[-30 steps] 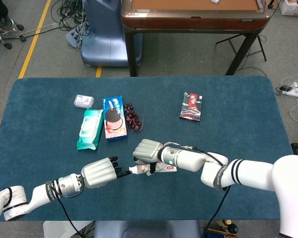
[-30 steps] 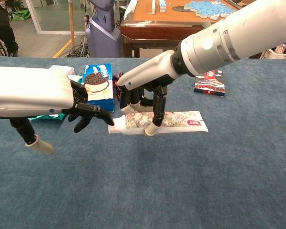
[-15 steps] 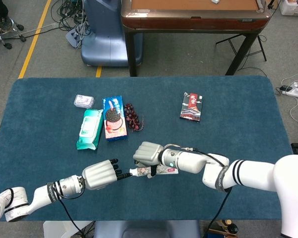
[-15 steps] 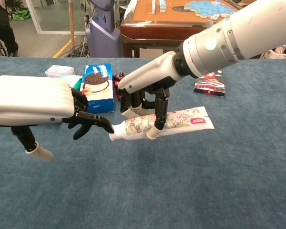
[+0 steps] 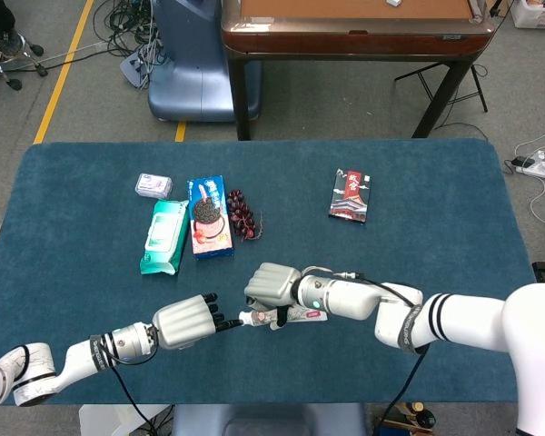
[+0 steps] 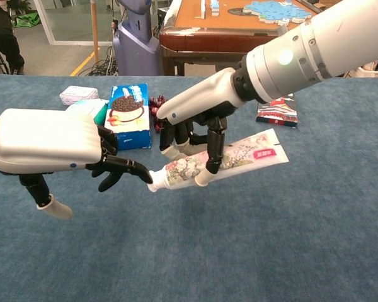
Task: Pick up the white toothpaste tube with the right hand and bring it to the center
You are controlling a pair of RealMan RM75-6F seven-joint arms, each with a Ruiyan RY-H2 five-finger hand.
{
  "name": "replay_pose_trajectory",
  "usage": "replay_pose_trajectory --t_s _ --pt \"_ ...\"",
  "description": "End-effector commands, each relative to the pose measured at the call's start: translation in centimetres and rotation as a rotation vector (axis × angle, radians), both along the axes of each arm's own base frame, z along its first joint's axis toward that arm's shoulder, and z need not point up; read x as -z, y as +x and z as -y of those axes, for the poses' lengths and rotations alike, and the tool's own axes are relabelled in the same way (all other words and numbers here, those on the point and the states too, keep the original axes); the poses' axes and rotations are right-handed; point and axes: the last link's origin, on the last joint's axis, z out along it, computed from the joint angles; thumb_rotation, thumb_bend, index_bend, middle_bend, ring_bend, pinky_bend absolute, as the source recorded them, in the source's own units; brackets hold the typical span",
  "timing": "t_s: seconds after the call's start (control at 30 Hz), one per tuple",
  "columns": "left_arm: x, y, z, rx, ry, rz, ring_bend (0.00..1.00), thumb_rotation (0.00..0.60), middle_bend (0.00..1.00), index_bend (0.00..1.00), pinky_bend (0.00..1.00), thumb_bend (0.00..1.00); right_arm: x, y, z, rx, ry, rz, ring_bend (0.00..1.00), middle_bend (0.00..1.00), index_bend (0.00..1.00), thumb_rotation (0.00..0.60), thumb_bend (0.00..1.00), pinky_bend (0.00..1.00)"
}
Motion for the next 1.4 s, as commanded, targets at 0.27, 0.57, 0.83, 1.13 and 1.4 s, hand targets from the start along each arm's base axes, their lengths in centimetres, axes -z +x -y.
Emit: replay_pose_trajectory --t_s 0.27,0.57,0.83,1.13,1.4 --pt "0.4 0.0 0.0 -0.009 -0.011 -0.003 0.49 0.6 0.51 0.18 0.29 0.09 -0.3 -0.6 0.1 0.014 0.004 0.02 0.76 0.81 1.0 0.6 1.0 0.34" --pt "0.8 0.2 -0.1 -0.016 -0.021 0.006 0.49 0.6 0.51 0.18 0.29 0.09 -0.4 -0.9 0.1 0.037 0.017 0.055 0.76 0.81 1.0 0.6 1.0 0.34" --pt "1.1 0.4 -0.3 -0.016 -0.023 0.013 0.49 0.6 0.51 0.18 0.29 0.09 -0.3 -1.2 -0.2 0.063 0.044 0.091 0.77 0.82 1.0 0.6 1.0 0.34" --pt "0.9 0.2 -0.3 -0.02 -0.019 0.007 0.49 0.6 0.5 0.18 0.29 0.09 -1.0 -2.3 0.5 0.079 0.024 0.108 0.77 0.82 1.0 0.6 1.0 0.34" --pt "-1.2 -0.6 -0.7 -0.058 0.04 0.018 0.49 0.6 0.5 0.18 0.29 0.09 -1.2 -4.8 1.5 0.118 -0.039 0.125 0.76 0.81 1.0 0.6 1.0 0.34"
